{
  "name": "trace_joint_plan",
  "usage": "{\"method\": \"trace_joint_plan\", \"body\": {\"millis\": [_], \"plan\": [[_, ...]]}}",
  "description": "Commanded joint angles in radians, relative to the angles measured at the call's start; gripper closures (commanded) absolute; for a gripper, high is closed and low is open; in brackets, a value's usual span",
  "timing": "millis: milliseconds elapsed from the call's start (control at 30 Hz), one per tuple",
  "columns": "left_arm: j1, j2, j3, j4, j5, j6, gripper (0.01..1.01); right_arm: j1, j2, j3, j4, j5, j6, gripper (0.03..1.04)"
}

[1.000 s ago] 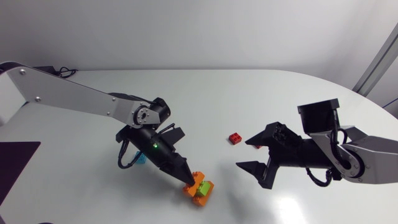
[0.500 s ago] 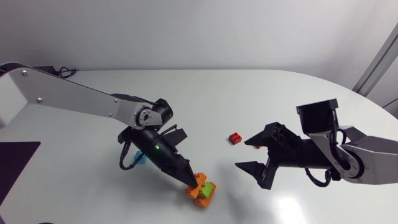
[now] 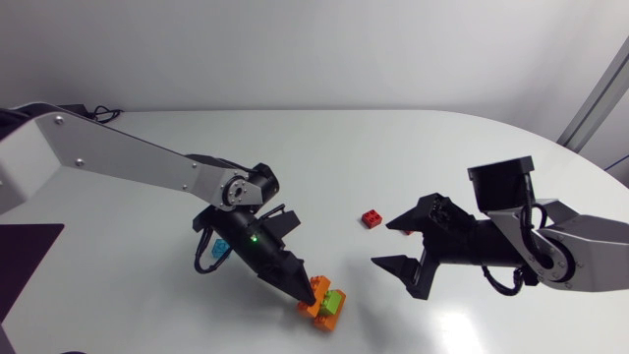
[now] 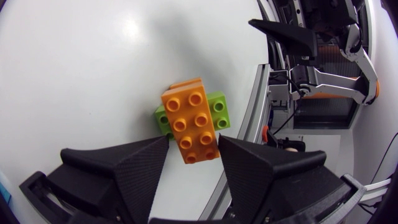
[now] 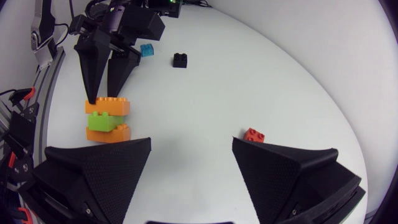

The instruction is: Separate the duplo bricks

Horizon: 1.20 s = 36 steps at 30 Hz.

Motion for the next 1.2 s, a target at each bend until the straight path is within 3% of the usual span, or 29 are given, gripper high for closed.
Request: {"method": "trace_joint_plan", "body": {"millis": [0, 167, 333, 500, 600, 767, 1167], "plan": [[-0.003, 0.021, -0.002, 0.004, -0.002, -0.022, 0.467, 0.004, -0.01, -0.016, 0.01, 0.005, 0.015, 0.12], [-0.018, 0.021, 0.005, 0.012, -0.002, -0.03, 0.489, 0.004, -0.002, -0.019, 0.016, 0.005, 0.015, 0.12], [-0.033, 0.036, 0.02, 0.024, -0.002, -0.045, 0.784, 0.004, -0.005, -0.025, 0.021, 0.005, 0.015, 0.12], [-0.044, 0.036, 0.028, 0.036, -0.002, -0.048, 0.815, 0.004, -0.03, -0.037, 0.019, 0.003, 0.016, 0.12], [-0.021, 0.026, 0.026, 0.056, -0.003, -0.062, 0.818, 0.047, -0.08, -0.045, 0.009, 0.014, 0.038, 0.12], [0.031, 0.01, 0.037, 0.105, -0.003, -0.105, 0.818, 0.172, -0.138, -0.043, 0.009, 0.135, 0.093, 0.12], [0.056, -0.024, 0.101, 0.193, -0.003, -0.212, 0.818, 0.258, -0.108, -0.046, 0.053, 0.21, 0.176, 0.15]]}}
